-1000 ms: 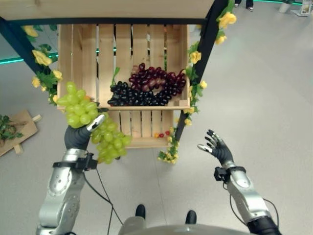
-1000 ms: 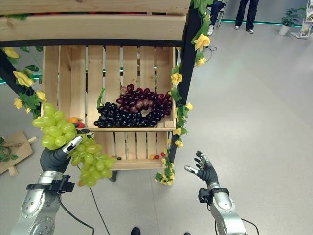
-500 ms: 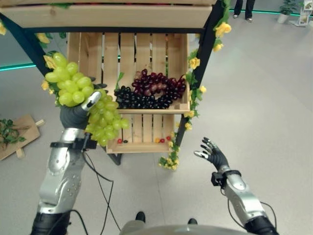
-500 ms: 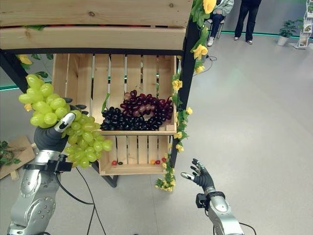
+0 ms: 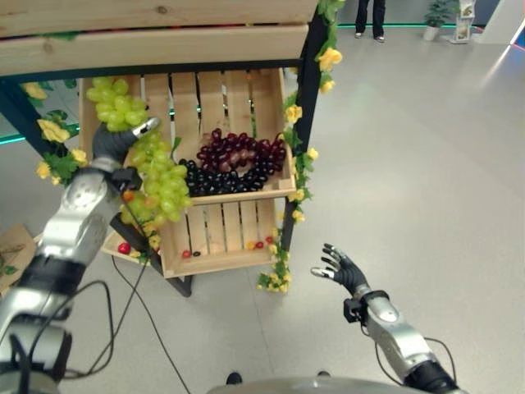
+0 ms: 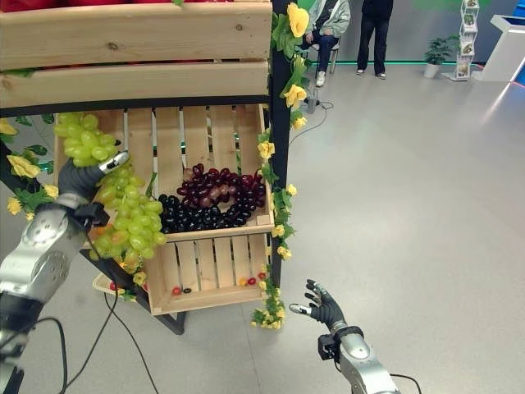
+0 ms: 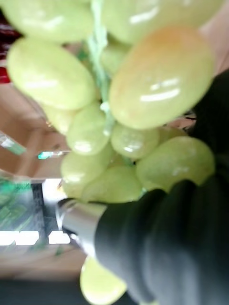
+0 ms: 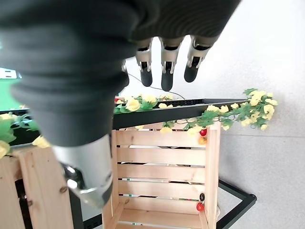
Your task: Pick up the fruits from the basket on one side to the basket on the other side
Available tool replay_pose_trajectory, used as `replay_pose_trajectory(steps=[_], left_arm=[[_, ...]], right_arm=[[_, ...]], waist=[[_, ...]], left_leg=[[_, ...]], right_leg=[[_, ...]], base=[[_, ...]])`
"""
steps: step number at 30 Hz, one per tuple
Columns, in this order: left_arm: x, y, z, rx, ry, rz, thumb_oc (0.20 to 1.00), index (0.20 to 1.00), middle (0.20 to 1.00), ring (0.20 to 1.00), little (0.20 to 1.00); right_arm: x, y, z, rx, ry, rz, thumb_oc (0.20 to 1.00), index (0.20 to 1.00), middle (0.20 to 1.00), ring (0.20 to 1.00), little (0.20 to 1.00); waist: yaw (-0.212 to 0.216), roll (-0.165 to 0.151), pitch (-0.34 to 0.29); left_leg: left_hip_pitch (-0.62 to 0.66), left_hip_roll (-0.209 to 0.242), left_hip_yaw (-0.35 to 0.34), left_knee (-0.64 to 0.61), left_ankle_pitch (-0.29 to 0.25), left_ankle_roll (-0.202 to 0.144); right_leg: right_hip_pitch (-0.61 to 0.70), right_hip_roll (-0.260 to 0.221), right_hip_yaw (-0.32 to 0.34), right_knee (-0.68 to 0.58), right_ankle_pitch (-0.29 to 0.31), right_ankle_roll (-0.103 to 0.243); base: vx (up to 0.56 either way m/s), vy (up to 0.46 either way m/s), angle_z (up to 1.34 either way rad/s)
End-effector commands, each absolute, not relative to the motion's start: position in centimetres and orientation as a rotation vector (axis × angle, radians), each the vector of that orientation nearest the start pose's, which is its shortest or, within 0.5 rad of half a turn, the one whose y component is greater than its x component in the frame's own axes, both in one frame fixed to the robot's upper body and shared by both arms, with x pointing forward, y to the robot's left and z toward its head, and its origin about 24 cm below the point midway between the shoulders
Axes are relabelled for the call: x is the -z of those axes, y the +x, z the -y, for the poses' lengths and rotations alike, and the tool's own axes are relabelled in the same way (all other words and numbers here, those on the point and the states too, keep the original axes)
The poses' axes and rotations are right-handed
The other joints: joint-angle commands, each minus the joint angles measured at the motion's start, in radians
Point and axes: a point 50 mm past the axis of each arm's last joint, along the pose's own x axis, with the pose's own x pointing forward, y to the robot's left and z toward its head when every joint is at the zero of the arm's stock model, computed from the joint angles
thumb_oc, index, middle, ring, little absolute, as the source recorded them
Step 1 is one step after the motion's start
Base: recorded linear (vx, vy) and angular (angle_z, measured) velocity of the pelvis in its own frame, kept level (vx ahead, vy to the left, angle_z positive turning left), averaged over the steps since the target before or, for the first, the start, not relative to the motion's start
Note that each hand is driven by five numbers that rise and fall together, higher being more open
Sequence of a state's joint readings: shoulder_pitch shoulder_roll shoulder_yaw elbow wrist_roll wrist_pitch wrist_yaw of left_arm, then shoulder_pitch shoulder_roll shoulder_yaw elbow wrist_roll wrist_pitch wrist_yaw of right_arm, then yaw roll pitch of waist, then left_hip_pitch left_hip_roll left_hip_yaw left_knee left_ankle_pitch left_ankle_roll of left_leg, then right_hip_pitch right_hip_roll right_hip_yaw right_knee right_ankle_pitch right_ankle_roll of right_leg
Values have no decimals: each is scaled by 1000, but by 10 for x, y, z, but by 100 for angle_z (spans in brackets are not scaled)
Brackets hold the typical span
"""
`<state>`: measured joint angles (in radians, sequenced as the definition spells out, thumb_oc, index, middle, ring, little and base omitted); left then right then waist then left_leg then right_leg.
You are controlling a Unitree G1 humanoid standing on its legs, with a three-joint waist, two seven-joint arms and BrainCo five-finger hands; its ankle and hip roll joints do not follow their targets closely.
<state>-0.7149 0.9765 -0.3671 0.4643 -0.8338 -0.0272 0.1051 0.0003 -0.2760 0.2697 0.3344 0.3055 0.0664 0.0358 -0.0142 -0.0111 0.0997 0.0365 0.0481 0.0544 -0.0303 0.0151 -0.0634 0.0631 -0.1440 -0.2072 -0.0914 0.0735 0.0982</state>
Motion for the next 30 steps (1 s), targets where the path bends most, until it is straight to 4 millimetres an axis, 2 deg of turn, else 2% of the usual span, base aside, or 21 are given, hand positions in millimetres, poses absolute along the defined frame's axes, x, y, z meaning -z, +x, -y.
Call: replay_pose_trajectory(steps=[1, 2, 3, 5, 6, 7, 8, 9, 11, 12, 13, 14, 16, 19, 21, 22, 24, 26, 28, 29, 30], left_arm=[[-305, 351, -307, -215, 435, 388, 200, 200, 200, 200, 200], [-308, 354, -308, -243, 432, 385, 200, 200, 200, 200, 200], [-317, 357, -312, -267, 579, 353, 200, 200, 200, 200, 200], [-323, 366, -306, -317, 661, 347, 200, 200, 200, 200, 200], [-330, 367, -305, -355, 823, 333, 200, 200, 200, 200, 200], [-338, 373, -297, -441, 998, 345, 827, 827, 827, 827, 827], [-349, 374, -288, -469, 1214, 356, 1000, 1000, 1000, 1000, 1000], [-350, 374, -287, -469, 1216, 358, 1000, 1000, 1000, 1000, 1000], [-358, 376, -275, -514, 1450, 388, 1000, 1000, 1000, 1000, 1000], [-357, 381, -256, -504, 1765, 415, 1000, 1000, 1000, 1000, 1000], [-358, 381, -255, -503, 1768, 416, 1000, 1000, 1000, 1000, 1000], [-354, 382, -256, -520, 1870, 395, 1000, 1000, 1000, 1000, 1000], [-350, 381, -242, -490, 2013, 468, 1000, 1000, 1000, 1000, 1000], [-340, 374, -253, -452, 1988, 461, 1000, 1000, 1000, 1000, 1000], [-335, 365, -268, -484, 1851, 461, 1000, 1000, 1000, 1000, 1000], [-331, 358, -275, -502, 1699, 484, 1000, 1000, 1000, 1000, 1000], [-320, 351, -289, -509, 1585, 464, 1000, 1000, 1000, 1000, 1000], [-315, 343, -293, -516, 1455, 500, 1000, 1000, 1000, 1000, 1000], [-295, 330, -313, -490, 1039, 496, 1000, 1000, 1000, 1000, 1000], [-294, 328, -315, -492, 1036, 492, 1000, 1000, 1000, 1000, 1000], [-284, 327, -314, -463, 838, 512, 1000, 1000, 1000, 1000, 1000]], right_arm=[[23, 248, 154, -236, -26, -344, 1000, 1000, 1000, 1000, 1000], [23, 249, 153, -238, -22, -340, 1000, 1000, 1000, 1000, 1000], [24, 249, 152, -239, -29, -340, 1000, 1000, 1000, 1000, 1000], [22, 251, 148, -249, -26, -327, 1000, 1000, 1000, 1000, 1000], [20, 252, 147, -252, -27, -313, 1000, 1000, 1000, 1000, 1000], [19, 252, 144, -258, -19, -300, 1000, 1000, 1000, 1000, 1000], [17, 253, 145, -252, -25, -284, 1000, 1000, 1000, 1000, 1000], [17, 253, 145, -252, -23, -282, 1000, 1000, 1000, 1000, 1000], [13, 254, 145, -249, -27, -258, 1000, 1000, 1000, 1000, 1000], [9, 255, 145, -251, -32, -232, 1000, 1000, 1000, 1000, 1000], [9, 255, 144, -251, -30, -231, 1000, 1000, 1000, 1000, 1000], [9, 255, 145, -252, -28, -226, 1000, 1000, 1000, 1000, 1000], [6, 254, 146, -260, -24, -211, 1000, 1000, 1000, 1000, 1000], [4, 253, 152, -245, -21, -203, 1000, 1000, 1000, 1000, 1000], [7, 250, 155, -229, -19, -214, 1000, 1000, 1000, 1000, 1000], [10, 248, 157, -210, -13, -228, 1000, 1000, 1000, 1000, 1000], [12, 246, 160, -197, -23, -241, 1000, 1000, 1000, 1000, 1000], [17, 243, 162, -190, -33, -267, 1000, 1000, 1000, 1000, 1000], [24, 239, 165, -167, -26, -306, 1000, 1000, 1000, 1000, 1000], [24, 238, 165, -170, -30, -308, 1000, 1000, 1000, 1000, 1000], [24, 238, 164, -171, -23, -311, 1000, 1000, 1000, 1000, 1000]], waist=[[-38, 17, -22], [-41, 15, -20], [-47, 17, -20], [-53, 15, -15], [-58, 16, -13], [-65, 15, -7], [-69, 16, -2], [-68, 14, -3], [-71, 12, 1], [-73, 11, 7], [-72, 9, 6], [-74, 7, 9], [-74, 4, 13], [-69, -3, 17], [-63, -6, 17], [-53, -15, 20], [-51, -14, 19], [-48, -14, 16], [-36, -17, 14], [-40, -15, 12], [-35, -18, 15]], left_leg=[[-52, -13, -20, 63, -95, 8], [-52, -12, -16, 61, -95, 8], [-53, -11, -14, 59, -94, 8], [-54, -12, -7, 58, -92, 8], [-58, -11, -5, 58, -91, 8], [-62, -10, -1, 59, -89, 8], [-58, -8, 1, 59, -93, 8], [-62, -9, 2, 58, -89, 8], [-67, -7, 7, 58, -89, 9], [-65, -7, 12, 56, -90, 9], [-66, -7, 13, 56, -90, 9], [-66, -8, 15, 57, -91, 10], [-63, -8, 19, 54, -93, 11], [-61, -8, 21, 50, -94, 12], [-57, -9, 21, 46, -95, 13], [-57, -10, 18, 46, -95, 13], [-55, -10, 17, 46, -95, 14], [-52, -11, 13, 42, -95, 13], [-48, -13, 7, 42, -96, 15], [-48, -13, 7, 42, -96, 15], [-41, -13, 5, 42, -101, 15]], right_leg=[[48, -80, -16, 68, -147, 98], [45, -82, -14, 68, -145, 101], [41, -83, -14, 69, -143, 105], [33, -85, -11, 73, -141, 108], [26, -86, -7, 74, -139, 110], [17, -88, -4, 77, -137, 113], [19, -87, -1, 79, -139, 114], [15, -87, -1, 78, -136, 114], [8, -90, -1, 79, -134, 117], [7, -91, 1, 80, -135, 119], [6, -91, 1, 80, -135, 119], [4, -91, 1, 81, -135, 120], [4, -92, 3, 78, -136, 120], [5, -93, 3, 74, -136, 120], [8, -94, 0, 71, -136, 119], [10, -94, -4, 71, -136, 116], [13, -94, -5, 71, -136, 115], [17, -92, -8, 68, -136, 112], [22, -91, -12, 67, -136, 109], [23, -91, -12, 67, -136, 109], [29, -91, -12, 69, -141, 108]], base=[[9, 20, -3], [0, 0, 0], [-1, 14, -4], [-1, 6, -3], [0, 0, 0], [-16, 10, -4], [-17, 7, -5], [-14, 5, -9], [-29, 7, -5], [0, 0, 0], [0, 0, 0], [-20, 2, -3], [-27, -1, -6], [-24, -3, -5], [-11, -4, -4], [-7, -4, -7], [-1, -4, -3], [0, 0, 0], [19, 9, -6], [19, 9, -5], [0, 0, 0]])
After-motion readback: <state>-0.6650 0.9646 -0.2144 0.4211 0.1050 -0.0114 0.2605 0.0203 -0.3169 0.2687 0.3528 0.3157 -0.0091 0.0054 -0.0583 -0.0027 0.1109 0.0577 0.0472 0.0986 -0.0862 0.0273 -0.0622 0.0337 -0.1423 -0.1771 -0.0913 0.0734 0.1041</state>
